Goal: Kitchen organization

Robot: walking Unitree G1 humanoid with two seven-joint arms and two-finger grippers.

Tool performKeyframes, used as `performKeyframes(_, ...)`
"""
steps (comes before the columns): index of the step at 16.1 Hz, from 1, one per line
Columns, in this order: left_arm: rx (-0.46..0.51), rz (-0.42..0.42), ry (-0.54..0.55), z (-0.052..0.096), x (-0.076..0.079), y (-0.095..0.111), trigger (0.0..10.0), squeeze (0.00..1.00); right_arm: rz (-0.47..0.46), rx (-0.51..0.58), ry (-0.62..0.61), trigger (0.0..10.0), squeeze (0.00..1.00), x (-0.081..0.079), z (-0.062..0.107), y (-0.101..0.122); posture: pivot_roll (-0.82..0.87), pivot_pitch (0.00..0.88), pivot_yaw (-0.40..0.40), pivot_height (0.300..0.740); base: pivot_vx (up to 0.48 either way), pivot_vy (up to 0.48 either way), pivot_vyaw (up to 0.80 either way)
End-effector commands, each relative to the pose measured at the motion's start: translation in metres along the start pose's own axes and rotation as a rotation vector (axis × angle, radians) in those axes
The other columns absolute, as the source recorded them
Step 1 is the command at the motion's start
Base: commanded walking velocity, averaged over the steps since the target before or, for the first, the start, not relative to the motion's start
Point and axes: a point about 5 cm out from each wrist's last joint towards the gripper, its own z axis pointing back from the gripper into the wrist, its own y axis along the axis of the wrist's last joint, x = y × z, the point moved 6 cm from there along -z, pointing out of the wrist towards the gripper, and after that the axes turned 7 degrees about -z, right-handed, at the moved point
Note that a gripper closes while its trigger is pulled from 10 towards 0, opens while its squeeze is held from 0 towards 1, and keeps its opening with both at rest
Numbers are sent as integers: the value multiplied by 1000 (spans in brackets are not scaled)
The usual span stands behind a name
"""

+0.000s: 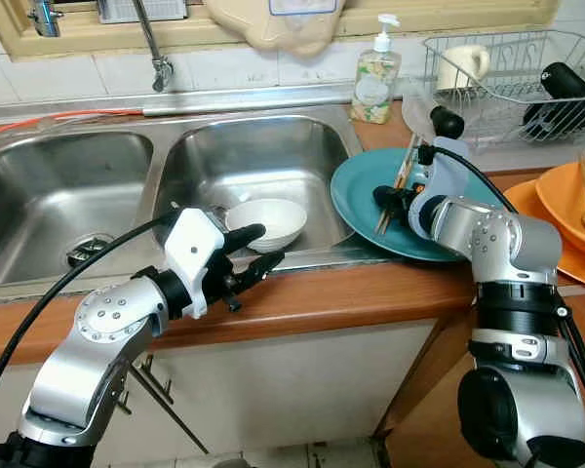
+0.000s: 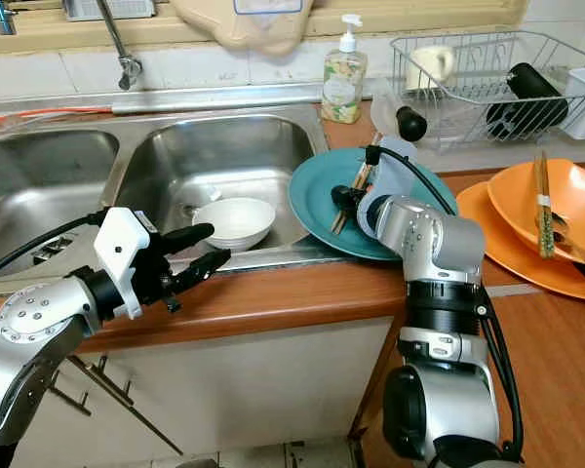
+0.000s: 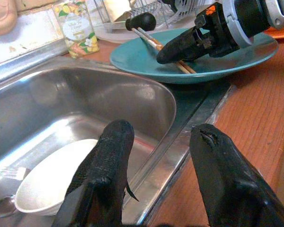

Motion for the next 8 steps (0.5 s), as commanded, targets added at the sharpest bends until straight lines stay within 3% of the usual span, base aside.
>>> performKeyframes(1,-8,-16,-7,0,1,2,10000,0,-32,-16,7,0,0,-2,-3,-2,8,0,45,740,0,0,0)
performKeyframes(8,-11,-18,-14,0,3,2,10000,0,-103,-33,25,0,0,-3,-8,-5,18,0,44,740,0,0,0)
